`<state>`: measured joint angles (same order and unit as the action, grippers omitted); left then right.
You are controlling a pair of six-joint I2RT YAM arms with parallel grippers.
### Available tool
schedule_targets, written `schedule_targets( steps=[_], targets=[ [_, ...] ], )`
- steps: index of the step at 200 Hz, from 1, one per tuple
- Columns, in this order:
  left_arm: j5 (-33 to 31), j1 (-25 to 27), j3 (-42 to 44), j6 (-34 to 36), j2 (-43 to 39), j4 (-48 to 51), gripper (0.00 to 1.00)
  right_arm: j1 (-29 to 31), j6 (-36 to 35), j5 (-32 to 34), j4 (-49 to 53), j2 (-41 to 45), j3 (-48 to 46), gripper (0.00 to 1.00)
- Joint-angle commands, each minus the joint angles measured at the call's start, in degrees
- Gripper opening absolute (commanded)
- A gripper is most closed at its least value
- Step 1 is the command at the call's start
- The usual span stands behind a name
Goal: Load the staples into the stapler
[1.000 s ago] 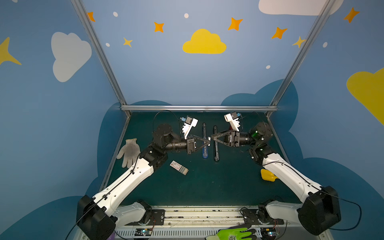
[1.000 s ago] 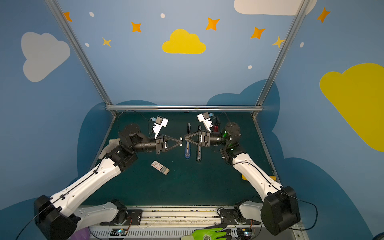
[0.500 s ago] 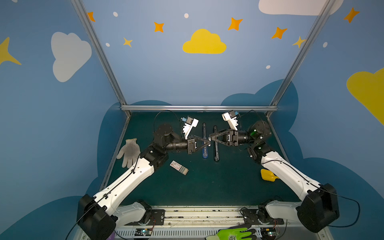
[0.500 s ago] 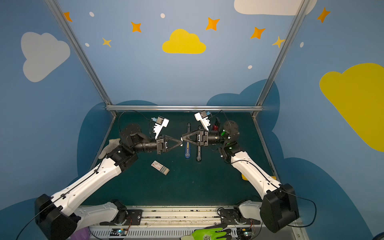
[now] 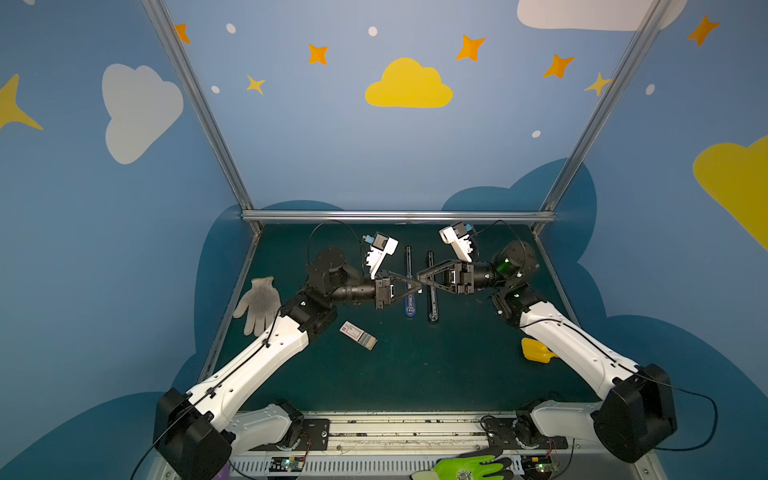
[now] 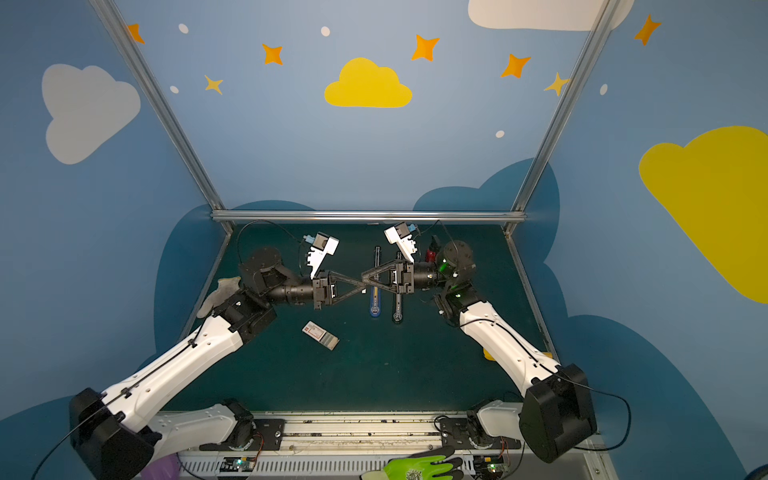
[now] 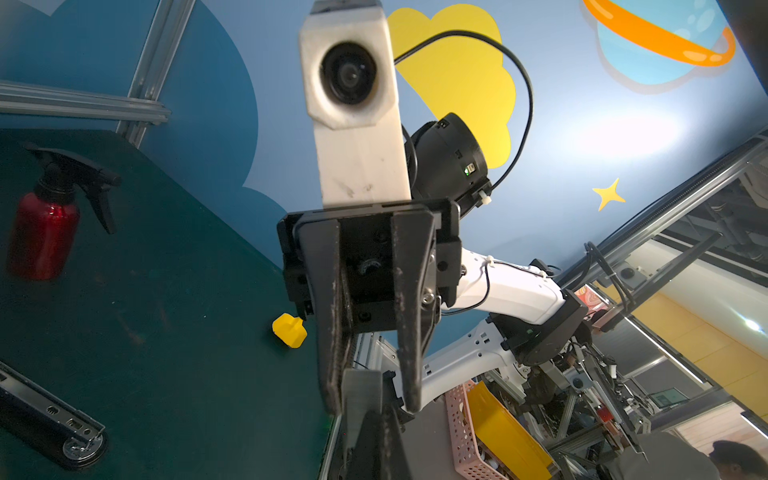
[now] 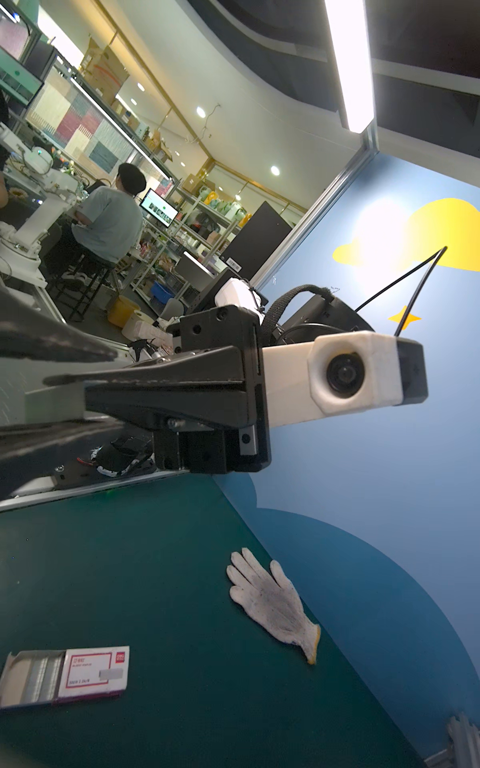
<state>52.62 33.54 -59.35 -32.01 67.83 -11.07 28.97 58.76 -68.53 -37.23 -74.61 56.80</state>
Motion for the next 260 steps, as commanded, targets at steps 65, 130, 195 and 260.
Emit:
schedule_targets(
  steps=[65, 130, 195, 260],
  targets=[
    [0.0, 0.0, -2.1, 1.2, -0.1, 0.4, 0.04, 0.3, -1.6, -1.6, -1.6, 0.0, 2.3, 0.13],
    [-2.1, 0.0, -2.2, 2.4, -1.1, 3.4, 0.38, -0.6, -4.6, 0.2, 3.7, 0.8, 2.9, 0.13],
    [-5.7, -2.5, -0.6, 3.3, -5.2, 8.0, 0.45, -3.8, -8.8, 1.6, 10.7, 2.0, 2.8, 0.13],
    [-27.9, -6.3, -4.8, 6.3, 3.3, 27.6, 0.52, -9.3, -23.1, 4.5, 32.9, 6.6, 2.2, 0.13]
  ],
)
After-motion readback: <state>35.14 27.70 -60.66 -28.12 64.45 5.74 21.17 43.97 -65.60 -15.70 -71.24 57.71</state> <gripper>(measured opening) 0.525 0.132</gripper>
